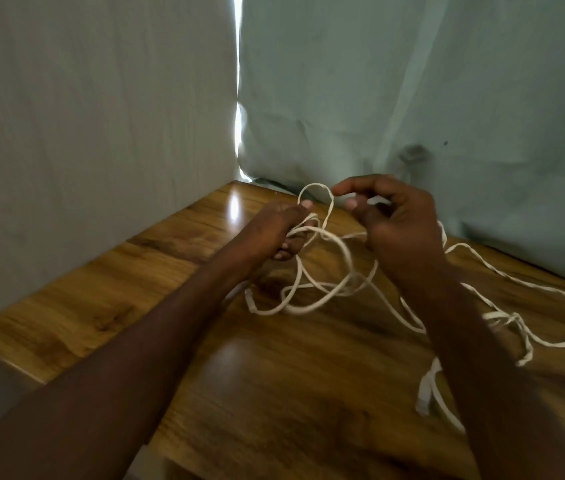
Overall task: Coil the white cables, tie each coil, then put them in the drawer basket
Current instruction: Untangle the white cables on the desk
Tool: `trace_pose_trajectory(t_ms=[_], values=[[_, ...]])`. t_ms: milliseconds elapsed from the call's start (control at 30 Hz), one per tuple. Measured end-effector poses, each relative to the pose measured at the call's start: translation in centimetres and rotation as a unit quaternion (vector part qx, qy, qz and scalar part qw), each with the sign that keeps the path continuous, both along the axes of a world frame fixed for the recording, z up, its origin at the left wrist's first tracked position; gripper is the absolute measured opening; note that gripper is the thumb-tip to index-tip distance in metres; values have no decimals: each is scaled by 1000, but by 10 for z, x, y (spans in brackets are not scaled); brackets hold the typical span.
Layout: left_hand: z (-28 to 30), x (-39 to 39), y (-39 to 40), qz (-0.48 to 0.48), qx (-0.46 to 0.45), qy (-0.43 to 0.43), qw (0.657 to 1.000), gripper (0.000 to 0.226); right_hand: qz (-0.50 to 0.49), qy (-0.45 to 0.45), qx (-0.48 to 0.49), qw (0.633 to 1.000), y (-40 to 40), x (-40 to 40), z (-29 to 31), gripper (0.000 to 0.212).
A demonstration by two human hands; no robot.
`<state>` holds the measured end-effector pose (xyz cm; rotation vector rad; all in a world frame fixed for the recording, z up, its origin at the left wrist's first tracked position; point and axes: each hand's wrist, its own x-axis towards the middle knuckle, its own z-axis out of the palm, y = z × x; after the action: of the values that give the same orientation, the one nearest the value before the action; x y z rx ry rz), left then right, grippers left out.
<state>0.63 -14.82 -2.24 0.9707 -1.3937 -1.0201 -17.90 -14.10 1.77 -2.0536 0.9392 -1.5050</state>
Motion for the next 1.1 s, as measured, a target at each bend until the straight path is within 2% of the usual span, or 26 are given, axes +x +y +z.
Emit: trace_pose_trajectory(t_ms=[67,167,233,300,400,467,533,633,733,767,833,900,1033,1100], values=[[-1,2,0,-20,33,14,999,40,-24,-51,15,998,-1,-14,9,19],[1,-7,-1,8,46,52,998,41,28,-63,54,996,3,-15,11,10],[0,-11,-6,39,50,111,992,40,58,4,47,997,4,-2,3,13],[-3,-8,-15,66,57,181,980,42,43,75,33,996,3,10,-9,23],[-5,1,-24,40,78,267,960,46,22,224,49,973,1,18,-29,28],[-5,1,-26,17,84,280,956,45,52,343,75,935,4,21,-37,26],[-5,-1,-25,10,85,262,961,42,70,383,93,916,6,22,-38,22],[-6,0,-24,4,68,266,962,41,36,384,120,915,-1,14,-37,24],[-3,2,-23,-23,73,290,954,41,-27,409,94,907,-13,4,-41,50],[-4,2,-23,-25,74,287,955,41,-46,406,88,908,-18,2,-44,49],[-6,1,-25,-21,72,279,957,42,-108,381,114,911,-25,-2,-47,31],[-9,1,-28,-18,68,276,959,44,-164,372,142,902,-30,-6,-51,28],[-11,3,-32,30,47,257,965,42,-216,342,177,897,-38,-10,-55,13],[-11,6,-34,49,49,281,957,42,-232,315,181,902,-39,-13,-55,11]])
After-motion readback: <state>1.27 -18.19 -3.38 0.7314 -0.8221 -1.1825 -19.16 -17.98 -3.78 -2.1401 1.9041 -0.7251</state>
